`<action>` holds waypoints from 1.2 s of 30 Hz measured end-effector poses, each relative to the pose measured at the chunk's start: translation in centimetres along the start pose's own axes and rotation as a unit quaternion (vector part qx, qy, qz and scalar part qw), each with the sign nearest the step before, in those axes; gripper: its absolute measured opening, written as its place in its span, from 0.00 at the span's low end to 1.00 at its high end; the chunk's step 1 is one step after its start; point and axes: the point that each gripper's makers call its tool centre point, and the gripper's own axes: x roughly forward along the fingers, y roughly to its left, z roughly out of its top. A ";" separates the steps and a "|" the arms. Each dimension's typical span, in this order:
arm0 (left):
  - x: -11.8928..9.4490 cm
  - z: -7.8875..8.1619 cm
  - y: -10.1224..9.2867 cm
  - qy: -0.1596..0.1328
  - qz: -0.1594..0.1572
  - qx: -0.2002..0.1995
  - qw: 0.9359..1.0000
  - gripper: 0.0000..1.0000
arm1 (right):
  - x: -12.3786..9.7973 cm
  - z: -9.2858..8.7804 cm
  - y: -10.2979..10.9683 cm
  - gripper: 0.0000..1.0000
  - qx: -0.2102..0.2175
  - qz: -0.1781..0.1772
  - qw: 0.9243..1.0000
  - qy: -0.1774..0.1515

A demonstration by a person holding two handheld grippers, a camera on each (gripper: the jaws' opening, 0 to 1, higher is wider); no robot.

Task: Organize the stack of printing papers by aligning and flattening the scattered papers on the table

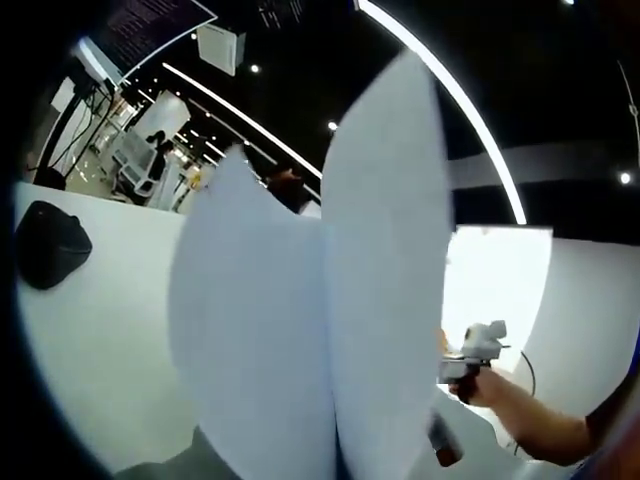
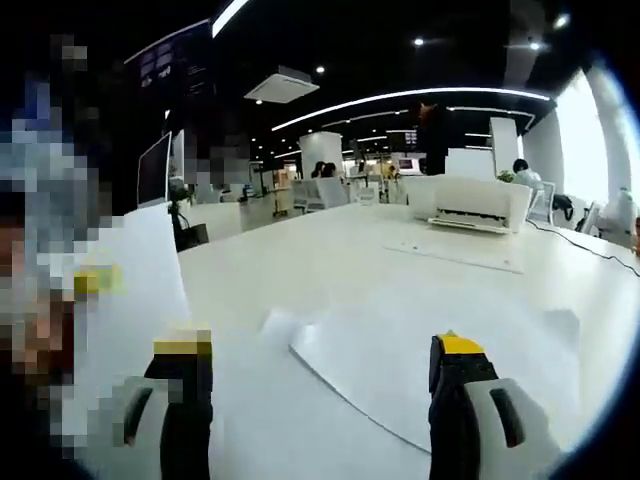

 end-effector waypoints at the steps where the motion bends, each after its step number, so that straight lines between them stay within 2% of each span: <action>1: 0.0 0.0 0.0 -0.001 0.000 -0.001 1.000 0.06 | 1.1 0.2 -0.7 0.83 0.001 0.003 1.000 0.003; 6: 0.0 0.0 0.0 0.001 -0.002 -0.003 1.000 0.06 | 2.9 0.5 -1.9 0.83 -0.016 -0.018 1.000 0.006; 16: 0.1 -0.4 -0.3 0.005 -0.004 0.014 1.000 0.06 | 4.5 -1.4 -3.7 0.82 -0.013 -0.031 0.999 0.032; 21: 0.1 -0.2 -0.2 0.004 -0.005 0.009 1.000 0.06 | 4.8 -1.2 -3.3 0.79 -0.017 -0.026 0.999 0.024; 24: 0.1 -0.1 -0.2 0.003 -0.005 0.007 1.000 0.06 | 5.2 -0.8 -4.1 0.79 -0.016 -0.031 0.999 0.019; 30: 0.1 -0.1 -0.2 0.003 -0.004 0.010 1.000 0.06 | 5.3 -1.4 -4.1 0.78 0.009 -0.023 0.999 0.028; 33: 0.0 -0.1 -0.2 0.004 -0.004 0.010 1.000 0.06 | 5.3 -1.4 -3.8 0.79 -0.001 -0.024 0.999 0.032; 36: 0.0 -0.2 -0.2 0.006 -0.005 0.013 1.000 0.06 | 5.3 -2.6 -3.9 0.77 -0.001 -0.028 0.998 0.056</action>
